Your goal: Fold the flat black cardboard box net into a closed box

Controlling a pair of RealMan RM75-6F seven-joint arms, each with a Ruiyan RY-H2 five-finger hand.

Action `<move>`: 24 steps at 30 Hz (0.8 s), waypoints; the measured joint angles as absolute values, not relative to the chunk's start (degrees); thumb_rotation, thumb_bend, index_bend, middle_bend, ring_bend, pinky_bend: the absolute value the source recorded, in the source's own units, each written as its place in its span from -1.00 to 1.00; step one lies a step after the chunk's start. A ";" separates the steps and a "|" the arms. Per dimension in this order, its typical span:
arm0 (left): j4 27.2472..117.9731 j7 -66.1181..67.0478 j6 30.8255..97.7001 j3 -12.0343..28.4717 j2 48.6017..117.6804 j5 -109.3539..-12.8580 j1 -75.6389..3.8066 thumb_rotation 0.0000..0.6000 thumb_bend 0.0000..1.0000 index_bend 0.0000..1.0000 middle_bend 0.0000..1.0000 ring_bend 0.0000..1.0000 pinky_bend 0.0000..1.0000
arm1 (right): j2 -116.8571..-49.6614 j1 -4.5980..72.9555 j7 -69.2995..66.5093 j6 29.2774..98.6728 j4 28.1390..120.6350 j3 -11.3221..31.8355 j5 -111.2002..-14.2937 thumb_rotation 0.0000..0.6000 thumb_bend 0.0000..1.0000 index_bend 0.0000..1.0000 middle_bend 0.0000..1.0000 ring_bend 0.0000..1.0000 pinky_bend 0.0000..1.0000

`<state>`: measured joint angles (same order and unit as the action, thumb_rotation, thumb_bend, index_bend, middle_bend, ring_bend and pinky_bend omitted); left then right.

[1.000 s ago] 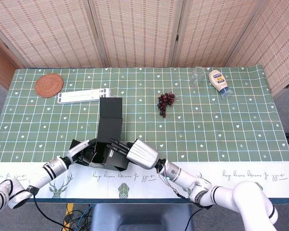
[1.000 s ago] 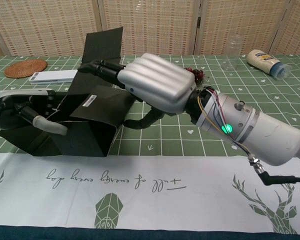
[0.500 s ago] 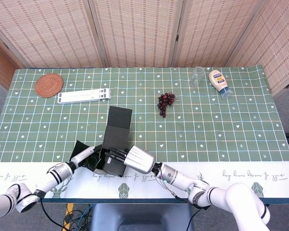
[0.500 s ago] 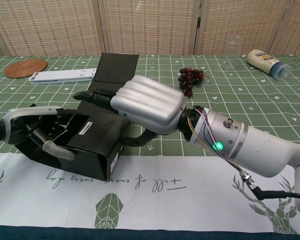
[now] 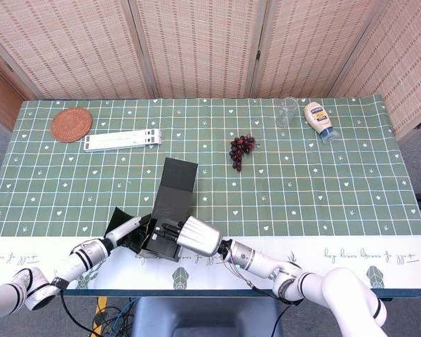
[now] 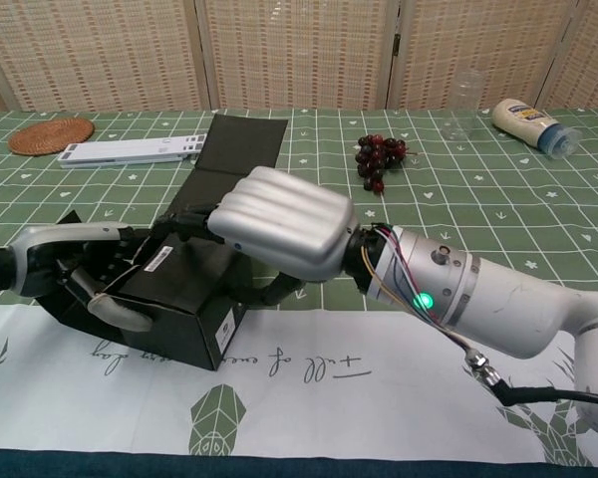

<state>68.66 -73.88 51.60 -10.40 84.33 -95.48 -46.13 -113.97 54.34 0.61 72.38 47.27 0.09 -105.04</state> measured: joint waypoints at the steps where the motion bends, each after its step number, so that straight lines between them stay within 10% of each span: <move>1: 68.64 -73.93 51.67 -10.39 84.34 -95.53 -46.15 1.00 -0.80 -0.85 -0.65 0.25 0.26 | -113.90 54.39 0.53 72.27 47.38 0.09 -104.97 1.00 -0.32 -0.64 -0.41 0.47 1.00; 24: 68.88 -74.66 52.90 -11.09 84.22 -96.66 -46.76 1.00 -0.80 -0.96 -0.78 0.24 0.26 | -109.86 56.04 1.95 68.21 53.70 -0.90 -104.85 1.00 -0.23 -0.55 -0.33 0.48 1.00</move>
